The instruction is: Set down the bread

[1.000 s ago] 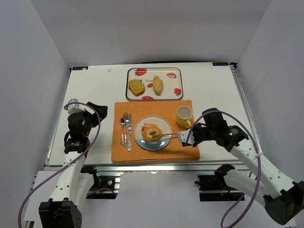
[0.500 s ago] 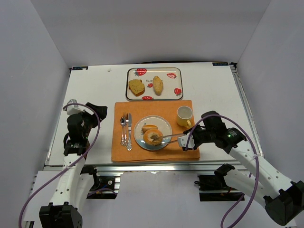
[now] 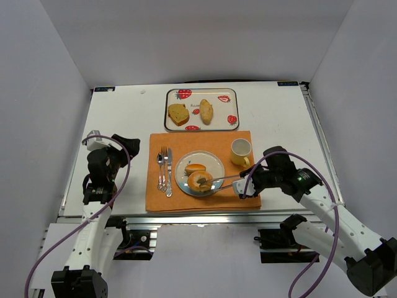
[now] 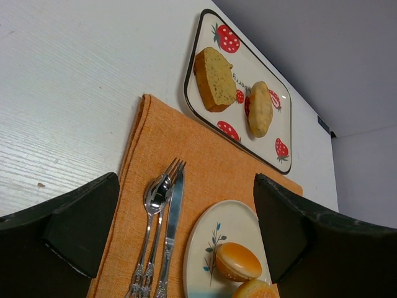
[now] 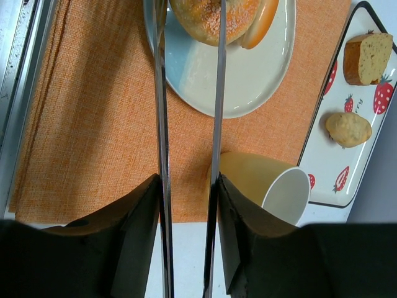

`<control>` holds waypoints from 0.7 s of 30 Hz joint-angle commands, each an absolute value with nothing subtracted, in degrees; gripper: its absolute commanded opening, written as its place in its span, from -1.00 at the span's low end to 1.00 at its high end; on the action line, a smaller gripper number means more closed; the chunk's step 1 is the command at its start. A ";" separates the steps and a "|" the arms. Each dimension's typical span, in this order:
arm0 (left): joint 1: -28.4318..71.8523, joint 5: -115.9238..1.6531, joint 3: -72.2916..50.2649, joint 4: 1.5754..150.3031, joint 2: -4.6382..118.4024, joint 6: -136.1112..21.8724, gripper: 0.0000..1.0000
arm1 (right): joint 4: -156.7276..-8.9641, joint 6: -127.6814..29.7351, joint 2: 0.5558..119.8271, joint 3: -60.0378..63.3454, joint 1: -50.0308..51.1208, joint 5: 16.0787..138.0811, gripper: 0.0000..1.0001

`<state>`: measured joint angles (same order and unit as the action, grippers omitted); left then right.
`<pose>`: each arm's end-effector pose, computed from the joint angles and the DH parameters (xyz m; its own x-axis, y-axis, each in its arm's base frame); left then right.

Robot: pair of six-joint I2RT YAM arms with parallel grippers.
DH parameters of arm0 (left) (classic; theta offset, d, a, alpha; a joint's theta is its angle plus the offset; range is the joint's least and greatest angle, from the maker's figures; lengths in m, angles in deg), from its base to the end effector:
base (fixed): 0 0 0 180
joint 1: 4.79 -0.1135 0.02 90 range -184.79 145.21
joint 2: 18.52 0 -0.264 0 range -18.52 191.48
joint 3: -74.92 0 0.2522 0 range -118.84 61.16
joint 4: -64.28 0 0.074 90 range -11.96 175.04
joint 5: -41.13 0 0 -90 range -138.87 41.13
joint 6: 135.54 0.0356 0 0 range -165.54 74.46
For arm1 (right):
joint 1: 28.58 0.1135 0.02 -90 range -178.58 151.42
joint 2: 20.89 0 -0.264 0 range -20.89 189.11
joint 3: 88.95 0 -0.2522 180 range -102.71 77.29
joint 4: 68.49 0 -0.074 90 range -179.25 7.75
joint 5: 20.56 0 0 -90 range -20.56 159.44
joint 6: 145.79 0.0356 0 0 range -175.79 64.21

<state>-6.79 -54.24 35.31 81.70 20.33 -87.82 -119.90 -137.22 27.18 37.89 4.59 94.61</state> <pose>0.1714 0.0027 0.2511 -0.2489 -0.6789 -0.6908 -0.1522 0.7318 -0.6644 0.1325 0.1047 0.2555 0.6426 -0.6492 -0.4071 -0.7090 -0.3023 -0.6371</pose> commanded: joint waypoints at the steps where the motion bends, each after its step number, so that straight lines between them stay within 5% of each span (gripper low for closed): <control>1: -6.46 -54.32 35.93 82.35 19.44 -87.90 0.96 | -120.48 -138.05 26.13 38.18 4.73 95.19 -0.09; 21: -6.46 -54.23 36.37 82.88 18.92 -87.82 0.96 | -120.66 -137.70 25.34 36.77 4.82 97.74 -0.07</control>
